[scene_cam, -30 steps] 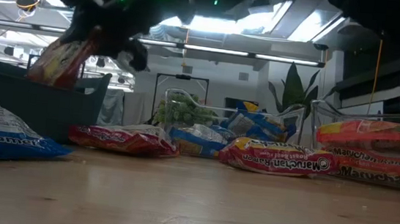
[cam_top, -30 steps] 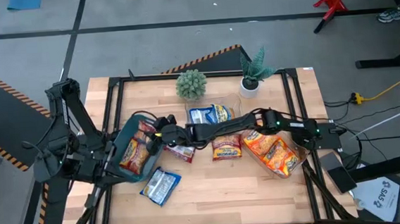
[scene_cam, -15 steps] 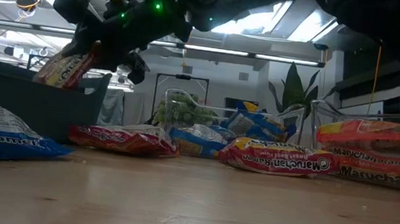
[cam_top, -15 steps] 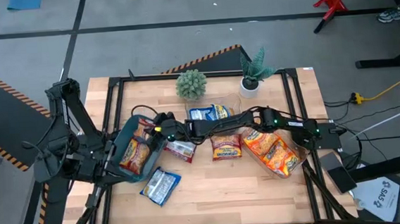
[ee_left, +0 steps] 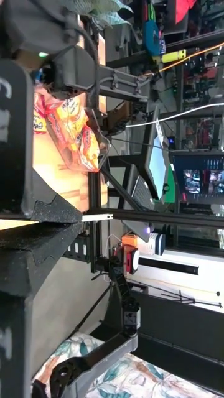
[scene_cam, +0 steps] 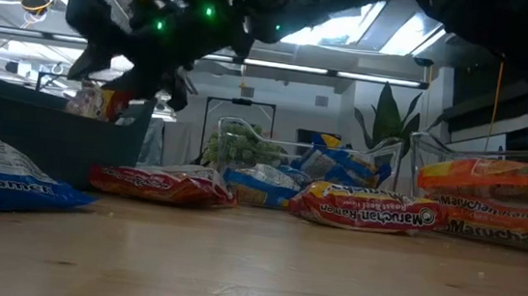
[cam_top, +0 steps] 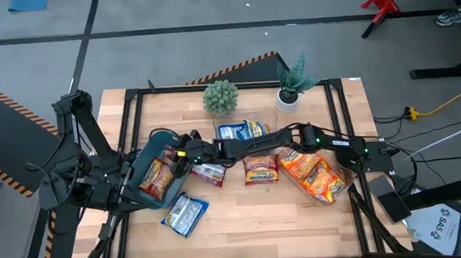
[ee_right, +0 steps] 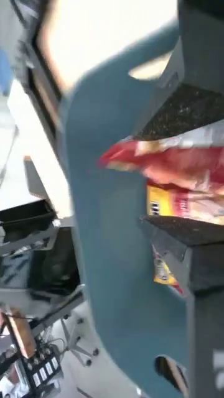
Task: Sort Maruchan noodles
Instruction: Put the bottom red noodle pack into the blue bin, then put the left red noodle pack into the blue bin
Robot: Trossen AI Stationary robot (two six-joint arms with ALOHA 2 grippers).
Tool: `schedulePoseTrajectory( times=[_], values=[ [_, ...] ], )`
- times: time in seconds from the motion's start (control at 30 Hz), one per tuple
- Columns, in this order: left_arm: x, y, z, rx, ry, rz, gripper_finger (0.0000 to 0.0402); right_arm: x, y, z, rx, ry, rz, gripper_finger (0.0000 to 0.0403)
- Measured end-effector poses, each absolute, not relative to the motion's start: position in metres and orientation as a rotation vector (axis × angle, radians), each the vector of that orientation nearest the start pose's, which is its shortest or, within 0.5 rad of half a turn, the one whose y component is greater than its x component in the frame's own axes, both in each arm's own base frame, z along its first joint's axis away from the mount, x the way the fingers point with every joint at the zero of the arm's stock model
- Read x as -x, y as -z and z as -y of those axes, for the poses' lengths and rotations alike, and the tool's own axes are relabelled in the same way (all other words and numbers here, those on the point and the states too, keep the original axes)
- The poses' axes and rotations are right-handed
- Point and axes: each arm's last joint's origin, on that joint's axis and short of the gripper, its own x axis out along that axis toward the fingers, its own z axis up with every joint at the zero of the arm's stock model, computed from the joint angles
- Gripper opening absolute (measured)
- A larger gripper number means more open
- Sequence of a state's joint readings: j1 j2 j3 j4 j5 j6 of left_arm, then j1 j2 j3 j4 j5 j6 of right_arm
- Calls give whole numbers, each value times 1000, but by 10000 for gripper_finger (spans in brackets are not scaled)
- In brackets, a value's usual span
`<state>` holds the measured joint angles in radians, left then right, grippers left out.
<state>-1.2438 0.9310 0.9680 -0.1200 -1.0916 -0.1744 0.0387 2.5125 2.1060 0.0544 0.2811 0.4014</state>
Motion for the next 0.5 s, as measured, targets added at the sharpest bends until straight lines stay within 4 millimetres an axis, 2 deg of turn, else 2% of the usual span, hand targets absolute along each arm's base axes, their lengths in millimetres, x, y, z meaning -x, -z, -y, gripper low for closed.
schedulePoseTrajectory(
  times=[0.17, 0.3, 0.37, 0.5],
  values=[
    [-84, -378, 168, 99, 150, -46, 0, -572, -214, -12, -242, 363, -292, 205],
    [-84, -377, 168, 94, 150, -48, 0, -569, -250, -12, -140, 358, -367, 202],
    [-84, -377, 168, 93, 150, -49, 0, -557, -264, -17, -103, 345, -409, 199],
    [-84, -375, 168, 109, 177, -67, 0, -527, -278, -37, -6, 361, -621, 194]
  ],
)
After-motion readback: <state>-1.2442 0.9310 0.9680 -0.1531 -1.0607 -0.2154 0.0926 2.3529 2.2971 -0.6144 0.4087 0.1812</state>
